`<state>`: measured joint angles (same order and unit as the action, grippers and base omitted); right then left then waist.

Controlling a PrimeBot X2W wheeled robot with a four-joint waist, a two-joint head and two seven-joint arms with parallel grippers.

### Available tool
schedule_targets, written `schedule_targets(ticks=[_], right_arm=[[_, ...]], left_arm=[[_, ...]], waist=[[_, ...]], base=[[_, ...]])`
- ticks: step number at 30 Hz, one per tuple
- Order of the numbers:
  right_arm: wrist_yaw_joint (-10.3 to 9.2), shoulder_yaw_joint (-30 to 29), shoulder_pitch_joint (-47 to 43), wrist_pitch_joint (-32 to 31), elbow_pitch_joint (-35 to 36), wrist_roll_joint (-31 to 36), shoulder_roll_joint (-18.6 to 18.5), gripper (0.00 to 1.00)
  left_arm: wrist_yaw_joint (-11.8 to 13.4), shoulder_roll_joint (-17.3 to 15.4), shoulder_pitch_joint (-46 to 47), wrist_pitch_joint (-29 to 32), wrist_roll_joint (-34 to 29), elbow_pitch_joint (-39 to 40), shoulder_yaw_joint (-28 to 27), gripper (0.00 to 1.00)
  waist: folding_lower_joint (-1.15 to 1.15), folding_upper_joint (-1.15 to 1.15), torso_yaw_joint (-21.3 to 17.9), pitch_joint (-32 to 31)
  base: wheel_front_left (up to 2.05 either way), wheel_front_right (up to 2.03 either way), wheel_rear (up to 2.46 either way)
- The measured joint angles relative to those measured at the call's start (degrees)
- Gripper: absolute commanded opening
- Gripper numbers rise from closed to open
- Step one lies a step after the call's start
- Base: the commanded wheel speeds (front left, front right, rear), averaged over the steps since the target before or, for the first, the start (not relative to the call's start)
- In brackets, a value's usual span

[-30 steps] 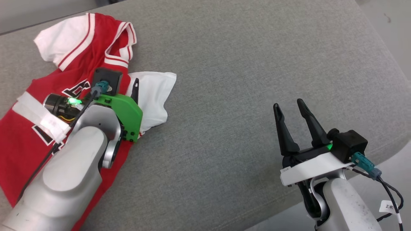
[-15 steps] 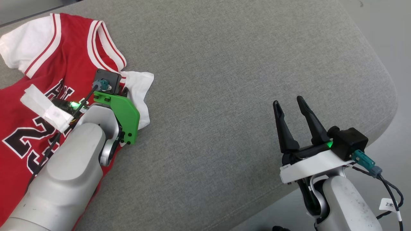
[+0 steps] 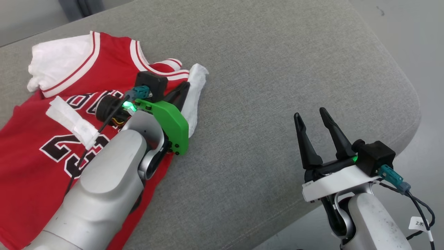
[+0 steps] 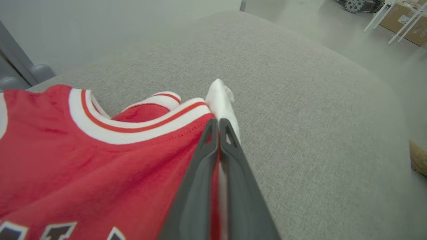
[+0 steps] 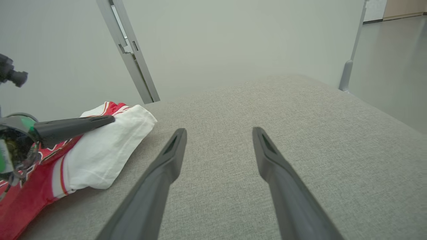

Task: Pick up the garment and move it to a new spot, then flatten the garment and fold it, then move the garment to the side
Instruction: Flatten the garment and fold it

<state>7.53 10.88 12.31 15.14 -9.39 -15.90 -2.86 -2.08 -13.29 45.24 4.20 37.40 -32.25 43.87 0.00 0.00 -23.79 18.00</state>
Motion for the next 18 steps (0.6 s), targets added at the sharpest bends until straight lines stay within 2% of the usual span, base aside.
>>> schedule_targets(ticks=[8, 12, 16, 18], right_arm=[[0.00, -0.5, -0.3, 0.0, 0.2, -0.1, 0.0, 1.00], [-0.01, -0.6, -0.3, 0.0, 0.4, -0.3, 0.0, 1.00], [0.00, -0.6, -0.3, 0.0, 0.4, -0.6, 0.0, 1.00], [-0.01, -0.5, -0.3, 0.0, 0.4, -0.6, 0.0, 1.00]], left_arm=[[-2.7, 1.7, -0.2, -0.7, 1.1, 2.8, 2.2, 0.00], [-3.0, 1.8, -0.3, -1.3, 1.1, 1.8, 2.7, 0.00], [-1.5, 0.8, 0.7, -3.9, -1.9, -2.2, 3.0, 0.00], [0.2, 0.6, 1.5, -6.2, -3.0, -4.9, 2.8, 0.14]], waist=[[0.00, 0.00, -2.0, 0.3], [0.00, 0.00, -3.0, 0.7], [0.00, 0.00, -3.5, 1.2], [0.00, 0.00, -3.3, 1.2]], base=[[0.00, 0.00, 0.00], [0.00, 0.00, 0.00], [0.00, 0.00, 0.00], [0.00, 0.00, 0.00]])
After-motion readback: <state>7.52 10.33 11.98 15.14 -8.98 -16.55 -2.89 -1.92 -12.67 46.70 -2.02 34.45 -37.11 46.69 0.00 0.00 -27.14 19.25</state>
